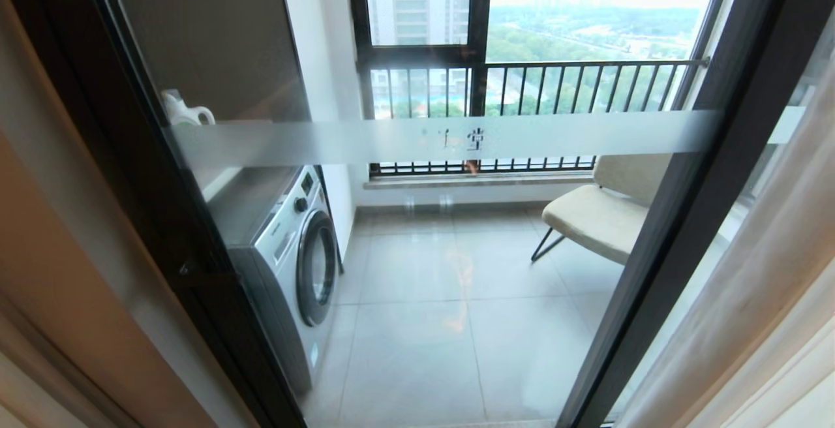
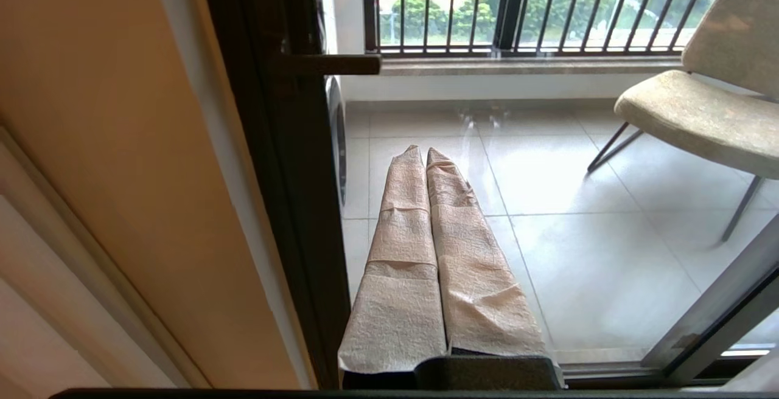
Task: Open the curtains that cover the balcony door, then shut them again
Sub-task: Pull the inner curtains open on both sides
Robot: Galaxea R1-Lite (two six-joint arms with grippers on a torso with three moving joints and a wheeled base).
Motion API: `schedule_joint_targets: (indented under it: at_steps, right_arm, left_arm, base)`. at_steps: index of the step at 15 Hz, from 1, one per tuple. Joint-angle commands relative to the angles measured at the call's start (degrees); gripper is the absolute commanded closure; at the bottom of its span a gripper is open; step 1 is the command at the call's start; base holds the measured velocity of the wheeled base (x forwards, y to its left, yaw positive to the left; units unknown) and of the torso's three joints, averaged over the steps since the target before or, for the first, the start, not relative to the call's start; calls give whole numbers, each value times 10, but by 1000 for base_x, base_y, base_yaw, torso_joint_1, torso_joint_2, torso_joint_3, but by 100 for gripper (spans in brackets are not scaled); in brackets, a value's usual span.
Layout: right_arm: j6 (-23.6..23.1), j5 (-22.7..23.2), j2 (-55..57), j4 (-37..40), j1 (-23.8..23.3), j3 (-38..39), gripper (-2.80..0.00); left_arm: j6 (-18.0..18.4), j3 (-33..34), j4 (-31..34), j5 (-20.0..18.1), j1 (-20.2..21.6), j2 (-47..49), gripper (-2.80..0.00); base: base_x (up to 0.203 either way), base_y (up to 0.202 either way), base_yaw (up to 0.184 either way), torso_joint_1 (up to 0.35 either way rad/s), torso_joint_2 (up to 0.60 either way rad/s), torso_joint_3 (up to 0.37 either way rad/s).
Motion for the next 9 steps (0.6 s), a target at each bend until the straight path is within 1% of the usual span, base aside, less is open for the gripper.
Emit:
schedule_joint_targets:
  at_steps: [1,3,9]
  right_arm:
    - [21,-1,0,-1,0,0,0]
    - [32,-2,0,-1,0,0,0]
    - [32,-2,0,-1,0,0,0]
  left_arm:
    - [0,0,0,0,0,-1,0]
    - [0,0,0,0,0,-1,0]
    - [0,0,0,0,0,-1,0]
  base:
    - [0,-192,20,4,-6,2]
    - [0,-191,29,1,3,4]
    - [0,-190,5,2,1,4]
